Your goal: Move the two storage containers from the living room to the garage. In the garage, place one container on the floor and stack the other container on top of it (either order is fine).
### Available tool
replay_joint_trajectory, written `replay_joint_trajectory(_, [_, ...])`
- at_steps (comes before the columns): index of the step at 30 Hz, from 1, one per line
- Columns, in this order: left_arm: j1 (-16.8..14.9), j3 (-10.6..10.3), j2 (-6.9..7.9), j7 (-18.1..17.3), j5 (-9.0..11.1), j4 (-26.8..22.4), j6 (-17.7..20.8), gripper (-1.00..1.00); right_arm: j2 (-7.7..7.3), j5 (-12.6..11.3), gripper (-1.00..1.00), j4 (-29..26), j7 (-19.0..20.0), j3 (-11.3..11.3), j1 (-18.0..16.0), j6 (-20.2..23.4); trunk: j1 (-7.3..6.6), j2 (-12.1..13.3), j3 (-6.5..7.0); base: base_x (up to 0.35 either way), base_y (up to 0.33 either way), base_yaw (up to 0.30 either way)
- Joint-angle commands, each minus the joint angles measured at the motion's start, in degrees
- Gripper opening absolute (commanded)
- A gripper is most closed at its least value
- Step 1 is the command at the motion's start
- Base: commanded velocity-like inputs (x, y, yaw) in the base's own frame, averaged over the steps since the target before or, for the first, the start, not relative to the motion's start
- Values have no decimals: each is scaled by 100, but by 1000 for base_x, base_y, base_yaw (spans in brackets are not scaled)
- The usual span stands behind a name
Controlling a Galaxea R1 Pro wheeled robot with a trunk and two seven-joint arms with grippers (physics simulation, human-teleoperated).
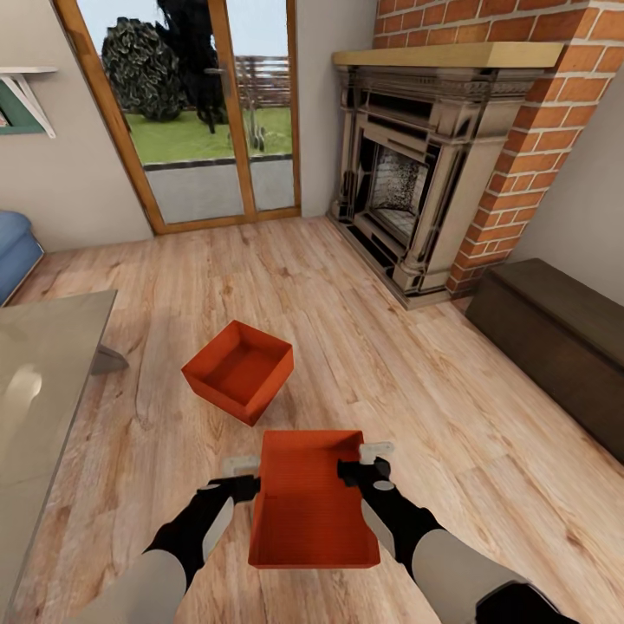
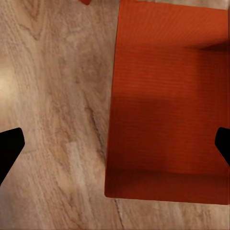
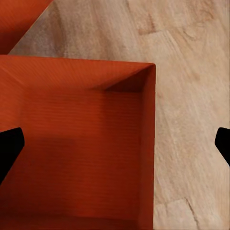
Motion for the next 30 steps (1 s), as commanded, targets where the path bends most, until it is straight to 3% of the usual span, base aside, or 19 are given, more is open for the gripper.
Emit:
replay_joint_trajectory(1, [0, 5, -4, 29, 53, -29, 22, 100, -25, -60, 100, 15, -32, 52, -4, -16, 0, -2, -4, 0, 0, 0])
replay_joint_trajectory(9, [0, 27, -17, 38, 42, -81, 9, 100, -172, -67, 100, 413, 14, 58, -5, -256, 0, -2, -4, 0, 0, 0])
replay_joint_trajectory(14, [0, 21, -14, 43, 43, -54, 12, 100, -184, -44, 100, 703, -14, 55, -5, -323, 0, -2, -4, 0, 0, 0])
replay_joint_trajectory(30, [-1, 4, -16, 51, 30, -41, 28, 100, -191, -76, 100, 790, -28, 12, -5, -341, 0, -2, -4, 0, 0, 0])
